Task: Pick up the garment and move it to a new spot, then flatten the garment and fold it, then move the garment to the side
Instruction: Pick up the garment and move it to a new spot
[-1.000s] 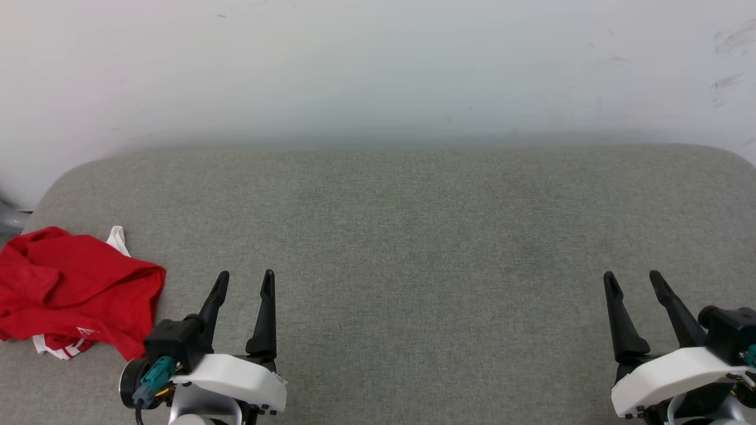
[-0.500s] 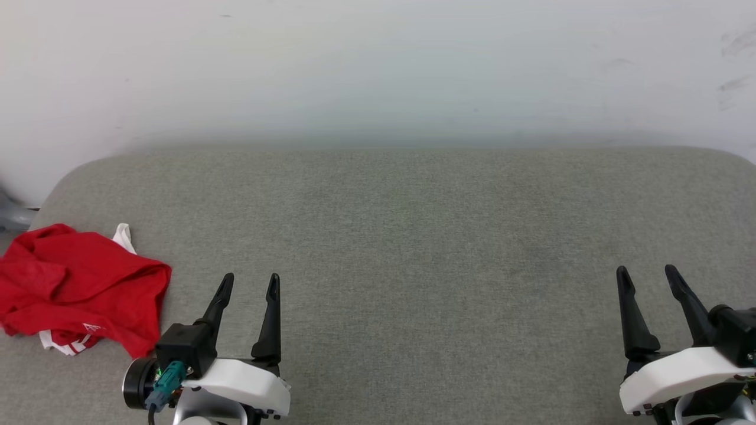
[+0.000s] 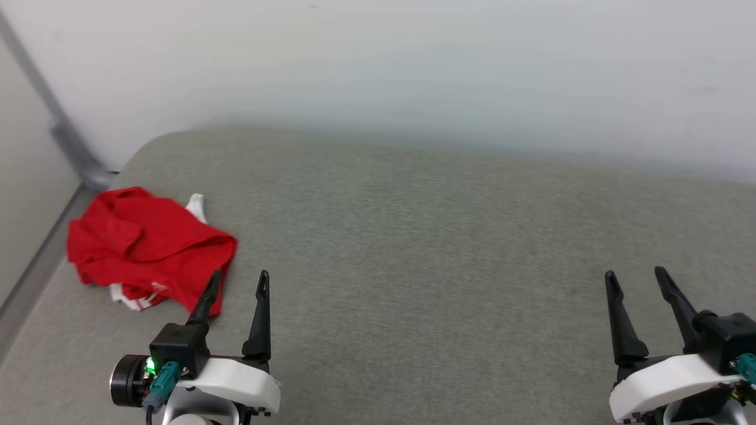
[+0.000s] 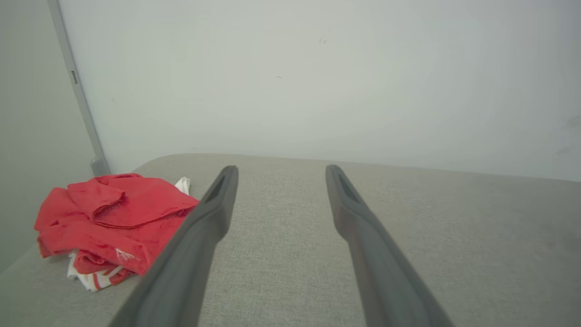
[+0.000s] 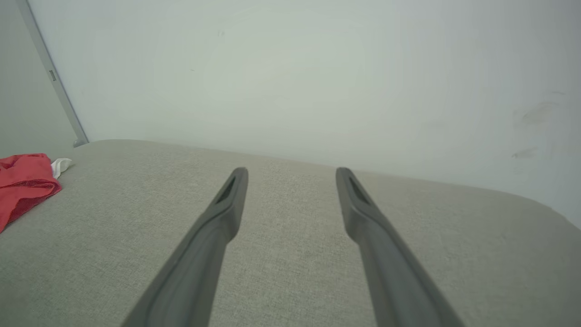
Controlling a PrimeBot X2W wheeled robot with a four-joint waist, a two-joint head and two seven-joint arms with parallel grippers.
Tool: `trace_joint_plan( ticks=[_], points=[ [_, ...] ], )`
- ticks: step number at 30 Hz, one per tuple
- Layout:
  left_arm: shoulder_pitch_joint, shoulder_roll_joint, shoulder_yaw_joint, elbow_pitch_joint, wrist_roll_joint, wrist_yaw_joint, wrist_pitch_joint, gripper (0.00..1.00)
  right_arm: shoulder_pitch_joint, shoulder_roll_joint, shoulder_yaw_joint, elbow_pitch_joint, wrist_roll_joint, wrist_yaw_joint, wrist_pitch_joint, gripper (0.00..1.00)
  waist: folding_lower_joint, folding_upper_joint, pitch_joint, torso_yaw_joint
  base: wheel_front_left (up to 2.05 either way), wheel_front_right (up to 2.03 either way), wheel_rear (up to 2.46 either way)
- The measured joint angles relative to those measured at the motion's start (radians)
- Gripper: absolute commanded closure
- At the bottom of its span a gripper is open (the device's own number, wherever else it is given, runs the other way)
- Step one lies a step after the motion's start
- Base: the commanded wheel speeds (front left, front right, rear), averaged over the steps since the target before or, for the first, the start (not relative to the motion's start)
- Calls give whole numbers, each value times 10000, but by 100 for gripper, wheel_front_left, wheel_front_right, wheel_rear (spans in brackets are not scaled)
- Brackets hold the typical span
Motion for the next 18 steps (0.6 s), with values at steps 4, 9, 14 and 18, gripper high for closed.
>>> trace_joint_plan(
  ticks=[4,9,14,18],
  points=[
    [7,-4,219,10,88,-40,-42,0,8,4,180,-12,-40,0,-40,0,1,0,-8,699,0,0,0],
    [26,-36,447,48,-19,-77,-44,0,-35,6,374,17,8,0,-54,0,1,0,-4,1576,0,0,0],
    [34,-63,627,46,-69,-115,-44,0,-81,8,569,21,90,0,-84,0,0,0,2,2409,0,0,0],
    [63,-35,748,42,-8,-132,-44,0,-159,12,761,71,155,2,-88,0,1,0,-3,2962,0,0,0]
  ],
)
